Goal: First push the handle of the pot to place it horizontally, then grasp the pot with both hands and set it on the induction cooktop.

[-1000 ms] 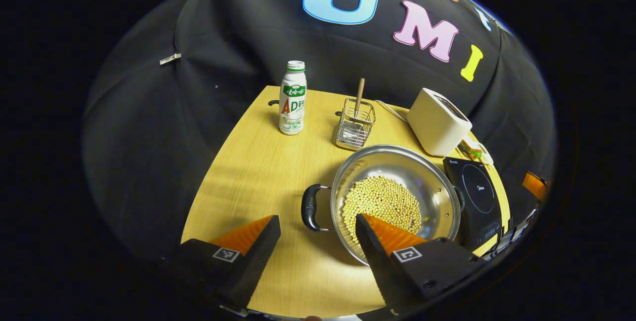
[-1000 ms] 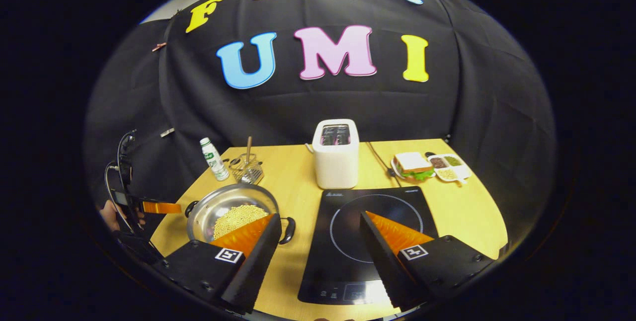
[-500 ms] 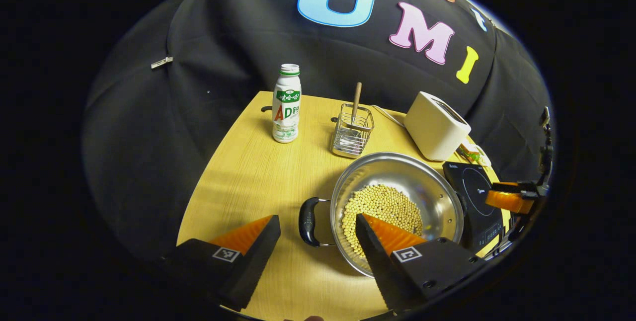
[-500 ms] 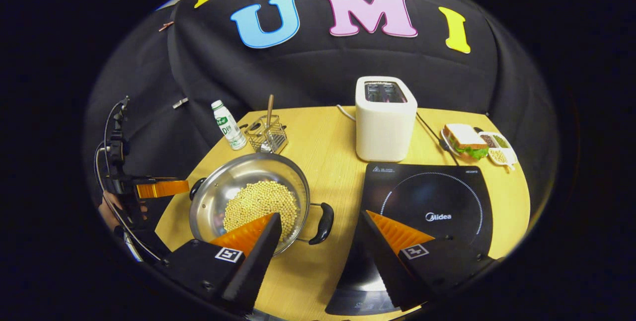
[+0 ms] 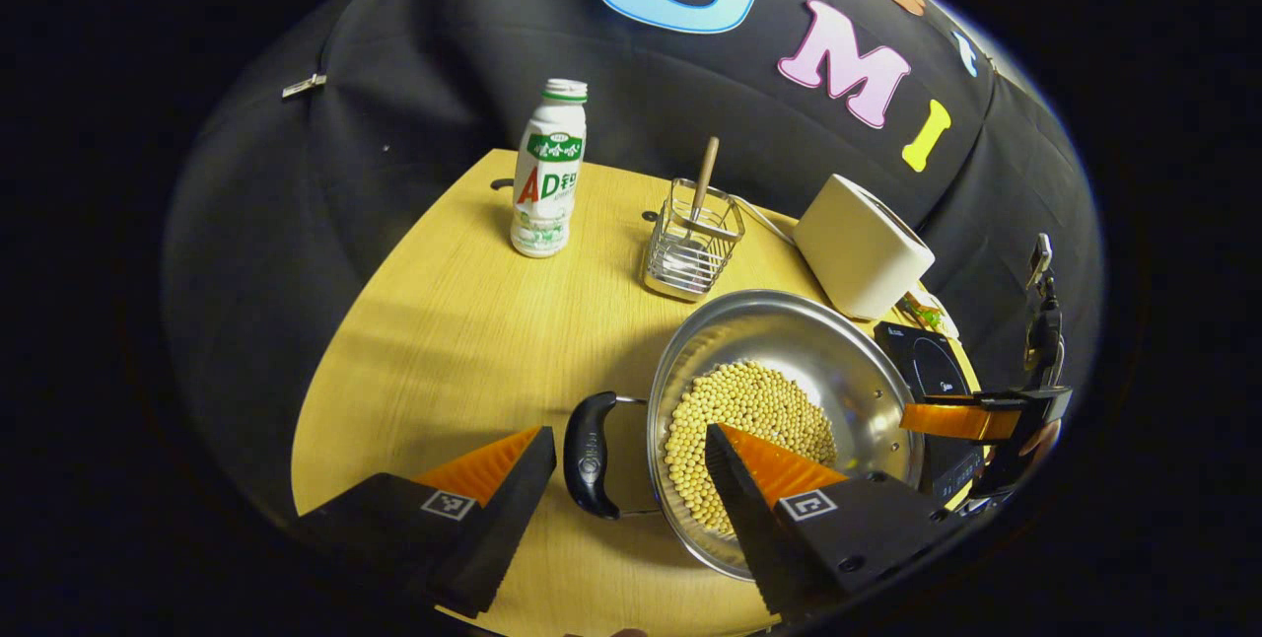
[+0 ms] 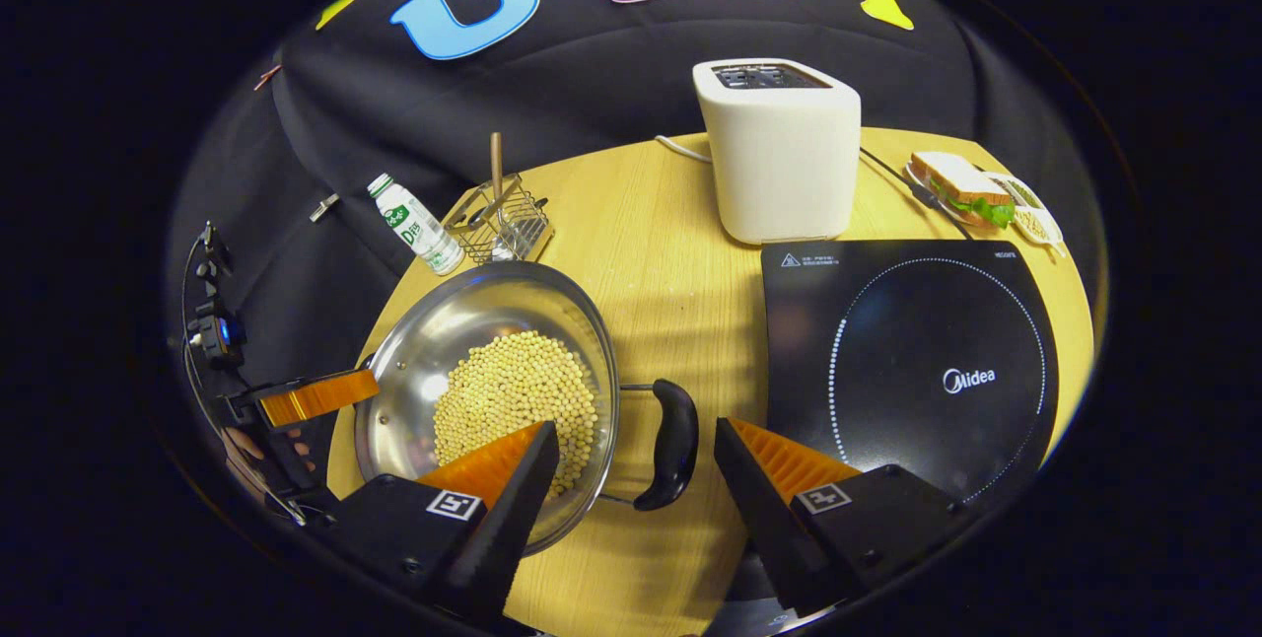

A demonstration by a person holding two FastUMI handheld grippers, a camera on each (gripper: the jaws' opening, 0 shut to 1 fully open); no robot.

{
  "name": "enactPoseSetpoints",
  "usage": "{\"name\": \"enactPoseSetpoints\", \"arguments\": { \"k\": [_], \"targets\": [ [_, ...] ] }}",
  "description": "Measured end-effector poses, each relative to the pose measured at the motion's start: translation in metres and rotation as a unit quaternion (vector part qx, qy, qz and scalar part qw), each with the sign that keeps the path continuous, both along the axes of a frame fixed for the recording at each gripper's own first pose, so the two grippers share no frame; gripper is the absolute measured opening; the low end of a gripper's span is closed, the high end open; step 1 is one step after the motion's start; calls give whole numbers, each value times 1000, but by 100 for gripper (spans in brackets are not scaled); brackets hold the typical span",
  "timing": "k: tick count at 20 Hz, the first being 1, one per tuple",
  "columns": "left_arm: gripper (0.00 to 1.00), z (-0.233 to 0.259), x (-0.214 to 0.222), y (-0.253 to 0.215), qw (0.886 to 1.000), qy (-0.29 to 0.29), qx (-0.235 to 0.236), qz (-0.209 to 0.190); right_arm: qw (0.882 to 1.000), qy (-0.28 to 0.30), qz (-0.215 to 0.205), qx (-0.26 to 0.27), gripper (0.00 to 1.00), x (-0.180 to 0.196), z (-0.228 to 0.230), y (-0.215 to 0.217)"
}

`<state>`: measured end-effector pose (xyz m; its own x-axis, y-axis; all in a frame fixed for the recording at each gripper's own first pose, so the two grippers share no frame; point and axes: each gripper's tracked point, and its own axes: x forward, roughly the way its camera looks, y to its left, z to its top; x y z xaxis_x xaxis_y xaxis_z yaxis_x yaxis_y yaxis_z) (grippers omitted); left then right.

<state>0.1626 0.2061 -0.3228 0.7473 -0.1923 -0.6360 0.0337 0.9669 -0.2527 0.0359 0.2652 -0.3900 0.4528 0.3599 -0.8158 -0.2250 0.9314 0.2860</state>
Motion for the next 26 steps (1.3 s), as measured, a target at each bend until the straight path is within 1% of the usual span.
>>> {"name": "enactPoseSetpoints", "arguments": {
  "k": [3, 5, 7, 8, 9, 10, 11, 12, 13, 14, 15, 16, 17, 18, 20, 22, 23, 24, 26],
  "targets": [
    [96, -12, 4, -5, 1000, 15, -21, -2, 1000, 26, 4, 2, 99, -3, -15, 6],
    [94, -19, 7, -6, 999, 24, -28, -6, 999, 46, -1, 15, 96, -5, -22, 12],
    [90, -25, 7, -13, 999, 34, -35, -17, 998, 55, -3, 21, 96, -4, -27, 18],
    [86, -28, 9, -12, 999, 37, -33, -18, 998, 58, -1, 17, 96, -4, -30, 19],
    [85, -28, 11, -10, 999, 35, -25, -14, 998, 59, 1, 12, 91, -5, -35, 18],
    [82, -31, 16, -7, 999, 33, -18, -8, 998, 64, 5, 10, 88, -8, -38, 20],
    [78, -33, 17, -5, 999, 35, -14, -5, 998, 68, 7, 6, 88, -10, -41, 20],
    [71, -33, 14, -4, 999, 37, -12, -6, 998, 66, 7, -7, 88, -10, -44, 16],
    [69, -34, 14, -3, 999, 40, -8, -7, 998, 63, 5, -19, 84, -9, -48, 9],
    [65, -36, 14, -3, 999, 41, -7, -10, 998, 67, 1, -16, 70, -9, -47, 8],
    [63, -37, 15, -2, 999, 45, -5, -13, 997, 77, -8, -11, 70, -9, -50, 10],
    [65, -39, 13, -2, 998, 54, -6, -14, 996, 87, -16, -8, 65, -11, -51, 11],
    [63, -39, 11, -2, 998, 63, -6, -10, 995, 93, -18, -7, 65, -11, -52, 11],
    [63, -41, 11, -2, 998, 67, -3, -8, 995, 97, -20, -6, 64, -11, -53, 11],
    [60, -40, 11, -2, 997, 71, 1, -4, 995, 101, -18, -2, 61, -13, -52, 11],
    [58, -40, 6, -3, 997, 75, -2, -2, 994, 104, -25, 0, 60, -13, -53, 11],
    [57, -41, 5, -4, 997, 75, -2, -1, 994, 107, -20, 0, 57, -16, -52, 10],
    [58, -41, 2, -4, 997, 77, 0, 0, 995, 103, -16, -2, 57, -16, -50, 10],
    [56, -41, -4, -5, 997, 82, -3, 5, 995, 95, -10, -3, 57, -17, -46, 9]
  ]
}}
